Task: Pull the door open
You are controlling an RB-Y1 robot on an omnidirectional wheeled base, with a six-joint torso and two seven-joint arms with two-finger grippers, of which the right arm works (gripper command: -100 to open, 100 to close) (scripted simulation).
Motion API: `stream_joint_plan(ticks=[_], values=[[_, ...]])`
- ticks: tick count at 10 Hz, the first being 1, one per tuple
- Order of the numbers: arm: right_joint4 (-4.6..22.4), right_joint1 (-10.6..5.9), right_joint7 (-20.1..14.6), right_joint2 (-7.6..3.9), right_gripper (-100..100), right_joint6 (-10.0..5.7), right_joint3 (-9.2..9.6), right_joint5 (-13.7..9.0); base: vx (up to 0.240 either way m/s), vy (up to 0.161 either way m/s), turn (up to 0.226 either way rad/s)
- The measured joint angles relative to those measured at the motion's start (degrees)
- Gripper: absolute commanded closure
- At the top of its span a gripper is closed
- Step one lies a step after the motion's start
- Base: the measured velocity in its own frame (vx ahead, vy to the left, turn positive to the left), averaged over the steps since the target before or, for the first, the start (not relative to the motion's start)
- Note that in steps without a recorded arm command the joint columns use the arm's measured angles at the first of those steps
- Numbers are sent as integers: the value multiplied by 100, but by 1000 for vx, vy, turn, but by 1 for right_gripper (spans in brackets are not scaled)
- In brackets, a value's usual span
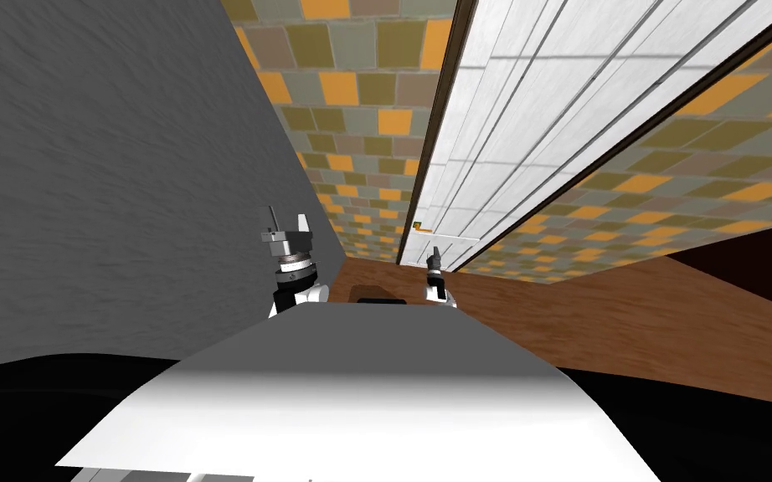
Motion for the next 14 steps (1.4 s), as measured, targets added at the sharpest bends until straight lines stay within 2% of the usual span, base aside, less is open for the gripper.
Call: stream_joint_plan(ticks=[4, 7, 8, 10, 13, 14], values=[[523, -213, 10, -30, -100, -61, -35, -67, 68, -11, 45], [994, -418, 19, -52, -100, -130, -67, -126, 94, -33, 57], [1256, -535, 21, -64, -100, -202, -80, -147, 91, -26, 63], [1369, -561, 27, -69, -100, -178, -89, -171, 58, -11, 16], [1744, -723, 44, -77, -100, -240, -115, -214, 73, -18, 45], [1961, -816, 32, -103, -100, -298, -123, -230, 106, -17, 63]])
